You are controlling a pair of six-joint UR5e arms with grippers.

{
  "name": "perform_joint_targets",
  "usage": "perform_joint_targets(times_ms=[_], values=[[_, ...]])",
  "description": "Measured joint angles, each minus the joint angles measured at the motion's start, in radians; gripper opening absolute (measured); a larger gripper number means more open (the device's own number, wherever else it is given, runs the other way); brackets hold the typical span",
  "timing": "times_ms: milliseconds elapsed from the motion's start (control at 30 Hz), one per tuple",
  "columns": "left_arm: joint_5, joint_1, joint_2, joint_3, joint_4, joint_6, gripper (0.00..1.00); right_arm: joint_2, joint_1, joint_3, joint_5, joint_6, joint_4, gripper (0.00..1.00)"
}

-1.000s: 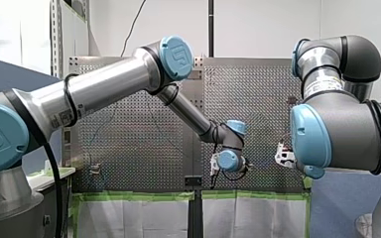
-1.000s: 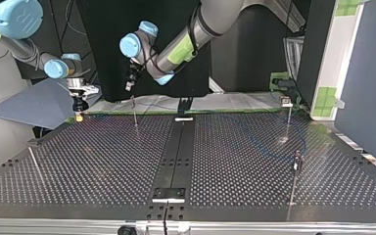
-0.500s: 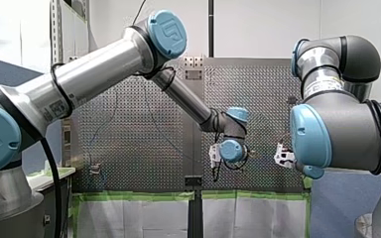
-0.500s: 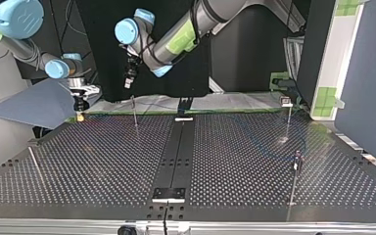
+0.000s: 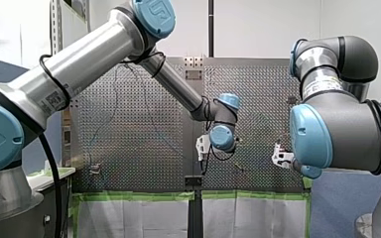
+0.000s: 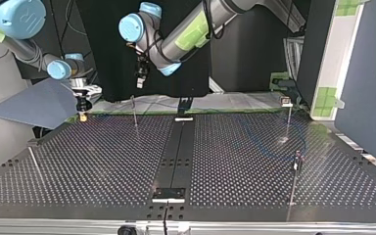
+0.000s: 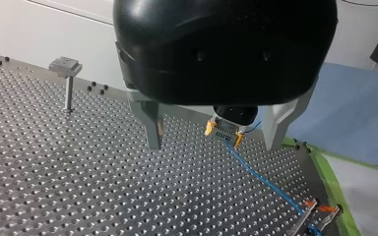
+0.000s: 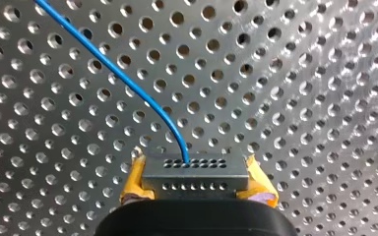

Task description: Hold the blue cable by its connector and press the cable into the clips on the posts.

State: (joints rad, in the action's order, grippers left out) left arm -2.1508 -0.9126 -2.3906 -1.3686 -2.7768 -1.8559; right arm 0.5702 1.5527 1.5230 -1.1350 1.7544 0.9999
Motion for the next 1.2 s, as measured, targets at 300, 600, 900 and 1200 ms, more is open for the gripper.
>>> perform_joint_targets(times_ms=[300, 600, 900, 1200], values=[[-0.017, -0.003, 0.075, -0.075, -0.004, -0.003, 1.0, 0.0, 0.013, 0.0, 0.001, -0.005, -0.007, 0.0], [-0.018, -0.005, 0.153, -0.153, -0.004, -0.01, 1.0, 0.001, 0.023, 0.0, 0.01, -0.002, -0.007, 0.0], [-0.018, -0.007, 0.222, -0.222, -0.004, -0.029, 1.0, 0.001, 0.026, -0.001, 0.02, 0.001, -0.006, 0.0], [-0.053, -0.004, 0.308, -0.308, -0.004, -0.044, 1.0, 0.001, 0.029, -0.002, 0.021, -0.001, -0.007, 0.0]])
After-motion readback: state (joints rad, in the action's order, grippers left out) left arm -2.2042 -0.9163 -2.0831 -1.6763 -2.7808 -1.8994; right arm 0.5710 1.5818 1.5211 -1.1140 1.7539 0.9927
